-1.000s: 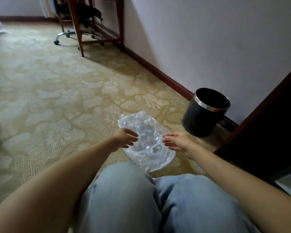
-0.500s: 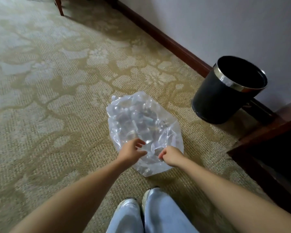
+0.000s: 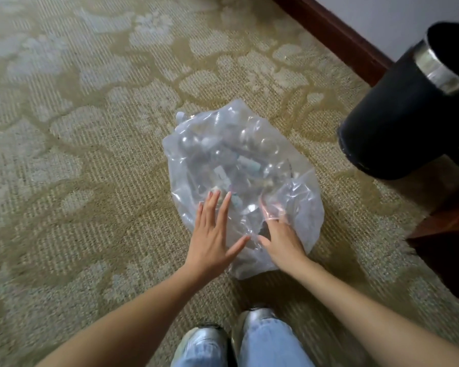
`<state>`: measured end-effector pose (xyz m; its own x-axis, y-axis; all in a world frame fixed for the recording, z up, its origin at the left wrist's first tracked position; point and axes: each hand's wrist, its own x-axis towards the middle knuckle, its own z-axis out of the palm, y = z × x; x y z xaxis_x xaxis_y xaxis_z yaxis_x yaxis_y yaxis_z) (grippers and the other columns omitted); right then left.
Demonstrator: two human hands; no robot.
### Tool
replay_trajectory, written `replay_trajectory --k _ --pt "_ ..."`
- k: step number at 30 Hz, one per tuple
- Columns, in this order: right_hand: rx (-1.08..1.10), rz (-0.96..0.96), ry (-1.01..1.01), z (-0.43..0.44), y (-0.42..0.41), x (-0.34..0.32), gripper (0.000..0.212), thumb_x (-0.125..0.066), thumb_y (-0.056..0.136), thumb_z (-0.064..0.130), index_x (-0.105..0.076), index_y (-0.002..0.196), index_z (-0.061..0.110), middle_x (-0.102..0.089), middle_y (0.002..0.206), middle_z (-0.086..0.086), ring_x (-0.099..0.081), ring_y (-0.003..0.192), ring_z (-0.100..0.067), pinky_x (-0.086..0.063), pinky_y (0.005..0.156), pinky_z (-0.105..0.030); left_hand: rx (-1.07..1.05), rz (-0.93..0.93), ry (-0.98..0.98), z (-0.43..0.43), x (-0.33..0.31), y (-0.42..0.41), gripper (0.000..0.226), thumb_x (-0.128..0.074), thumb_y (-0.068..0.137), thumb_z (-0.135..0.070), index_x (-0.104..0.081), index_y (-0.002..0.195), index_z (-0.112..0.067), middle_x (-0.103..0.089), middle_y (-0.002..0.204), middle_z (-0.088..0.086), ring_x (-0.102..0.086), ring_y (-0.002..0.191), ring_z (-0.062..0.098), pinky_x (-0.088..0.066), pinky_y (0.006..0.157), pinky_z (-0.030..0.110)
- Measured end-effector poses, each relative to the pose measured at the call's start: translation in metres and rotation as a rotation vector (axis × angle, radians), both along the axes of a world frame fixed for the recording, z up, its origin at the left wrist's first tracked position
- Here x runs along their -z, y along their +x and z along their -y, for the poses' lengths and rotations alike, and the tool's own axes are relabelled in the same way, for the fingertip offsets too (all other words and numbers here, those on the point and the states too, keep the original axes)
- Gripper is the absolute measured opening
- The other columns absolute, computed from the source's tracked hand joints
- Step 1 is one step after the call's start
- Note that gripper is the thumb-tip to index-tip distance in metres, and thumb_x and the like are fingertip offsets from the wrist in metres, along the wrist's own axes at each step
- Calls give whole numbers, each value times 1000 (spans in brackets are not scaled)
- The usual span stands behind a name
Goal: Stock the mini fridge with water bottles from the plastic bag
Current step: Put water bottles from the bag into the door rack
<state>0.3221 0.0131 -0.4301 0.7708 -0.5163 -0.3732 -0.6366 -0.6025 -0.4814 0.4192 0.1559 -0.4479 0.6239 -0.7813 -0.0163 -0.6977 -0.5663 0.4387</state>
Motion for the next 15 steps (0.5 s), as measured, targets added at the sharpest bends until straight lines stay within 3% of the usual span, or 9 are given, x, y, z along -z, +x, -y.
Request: replay_trajectory --k 3,4,6,8,10,12,14,15 --pt "2 1 100 -2 21 -9 69 -52 95 17 -16 149 40 -36 142 -7 -58 104 -20 -52 89 -35 18 1 -76 3 -9 4 83 -26 90 -67 5 152 -23 6 160 3 10 148 17 0 119 51" --pt "3 9 125 -5 28 -13 62 -50 96 16 -23 147 39 -32 147 -5 -55 107 -18 -53 88 -35 28 12 -77 4 -13 4 81 -27 90 -66 4 152 -24 5 160 4 8 148 17 2 118 53" --pt "-39 53 130 -7 37 -17 73 -50 95 15 -12 148 47 -13 158 3 -46 123 -19 -51 89 -32 59 47 -58 4 -17 5 80 -29 89 -62 6 152 -27 6 160 5 8 148 19 5 116 57" --pt "-103 45 130 -6 42 -20 83 -53 93 18 1 147 50 -9 160 3 -48 123 -21 -49 85 -31 97 70 -37 2 -17 8 82 -32 86 -59 7 152 -28 7 160 5 9 148 21 5 115 60" --pt "-114 -20 132 -2 48 -20 77 -54 95 26 -3 150 42 -29 151 3 -60 93 -17 -46 69 -26 127 61 -11 -2 -17 13 85 -31 82 -59 10 151 -31 10 160 4 11 147 21 5 113 62" --pt "-87 -70 133 -2 54 -17 74 -53 96 29 -5 152 32 -52 125 5 -56 70 -14 -40 59 -20 127 33 39 -5 -16 19 86 -27 81 -63 16 149 -35 13 159 0 14 147 20 5 112 63" --pt "13 -97 185 -5 62 -16 71 -51 97 25 -7 153 24 -50 117 5 -57 75 -17 -44 63 -16 125 -5 78 -7 -15 23 87 -26 80 -71 21 146 -40 17 159 -2 16 146 21 7 112 64" --pt "35 -157 196 -8 68 -13 69 -49 97 22 -9 153 21 -46 126 6 -59 89 -21 -48 74 -19 137 -26 90 -6 -15 23 89 -28 78 -76 21 145 -44 19 158 -2 17 146 23 8 111 65"
